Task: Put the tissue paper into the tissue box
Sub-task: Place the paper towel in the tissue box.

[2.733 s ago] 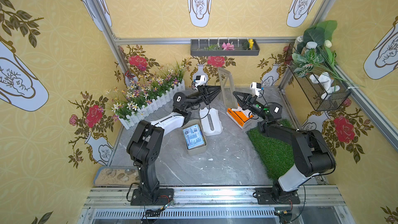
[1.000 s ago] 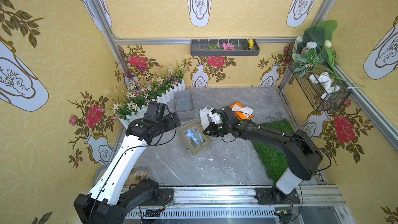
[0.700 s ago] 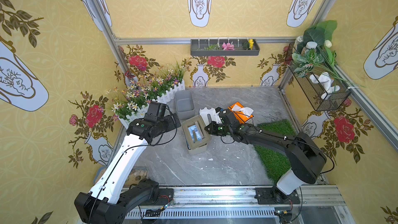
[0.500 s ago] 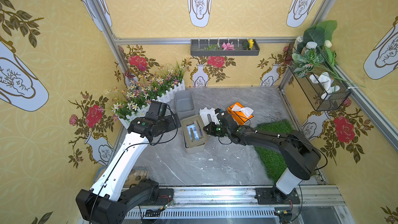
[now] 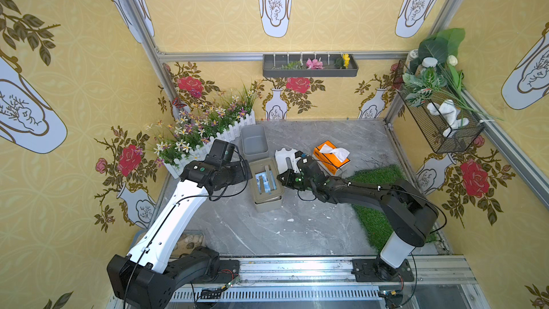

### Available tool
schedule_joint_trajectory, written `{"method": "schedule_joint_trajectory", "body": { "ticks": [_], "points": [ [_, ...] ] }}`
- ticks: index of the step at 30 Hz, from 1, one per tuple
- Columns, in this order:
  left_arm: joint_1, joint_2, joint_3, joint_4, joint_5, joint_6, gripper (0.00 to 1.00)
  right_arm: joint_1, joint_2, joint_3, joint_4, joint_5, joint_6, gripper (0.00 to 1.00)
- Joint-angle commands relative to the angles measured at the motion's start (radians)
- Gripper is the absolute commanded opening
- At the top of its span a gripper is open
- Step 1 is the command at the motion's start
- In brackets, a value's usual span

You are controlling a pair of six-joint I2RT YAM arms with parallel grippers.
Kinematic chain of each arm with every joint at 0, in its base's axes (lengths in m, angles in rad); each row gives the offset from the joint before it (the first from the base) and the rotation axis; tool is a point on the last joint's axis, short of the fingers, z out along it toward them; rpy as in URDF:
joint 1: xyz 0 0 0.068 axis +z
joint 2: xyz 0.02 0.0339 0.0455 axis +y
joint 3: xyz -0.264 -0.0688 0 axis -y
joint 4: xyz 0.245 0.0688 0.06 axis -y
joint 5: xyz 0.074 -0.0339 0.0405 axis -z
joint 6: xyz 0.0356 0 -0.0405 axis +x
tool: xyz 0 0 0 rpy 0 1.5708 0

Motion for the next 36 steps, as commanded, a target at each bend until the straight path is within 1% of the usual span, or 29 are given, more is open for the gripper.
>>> {"method": "schedule_joint_trajectory", "body": {
  "ticks": [1,6,9,17,29,36],
  "points": [
    [-0.006,0.012,-0.009,-0.02,-0.016,0.01,0.99,0.021,-0.02,-0.009,-0.048,0.08,0.01,0.0],
    [-0.008,0.021,-0.02,-0.03,-0.017,0.021,0.97,0.051,-0.025,-0.027,-0.075,0.137,0.024,0.0],
    [-0.007,0.029,-0.023,-0.033,-0.01,0.025,0.97,0.064,-0.013,-0.059,-0.02,0.156,0.049,0.0],
    [-0.013,0.055,-0.035,-0.048,-0.008,0.052,0.96,0.075,0.005,-0.069,-0.004,0.211,0.065,0.0],
    [-0.039,0.163,-0.064,-0.073,-0.009,0.083,0.94,0.088,0.045,-0.064,-0.029,0.212,0.097,0.0],
    [-0.039,0.231,-0.069,-0.033,-0.018,0.087,0.91,0.097,0.045,-0.062,-0.076,0.225,0.104,0.01]
  ]
}}
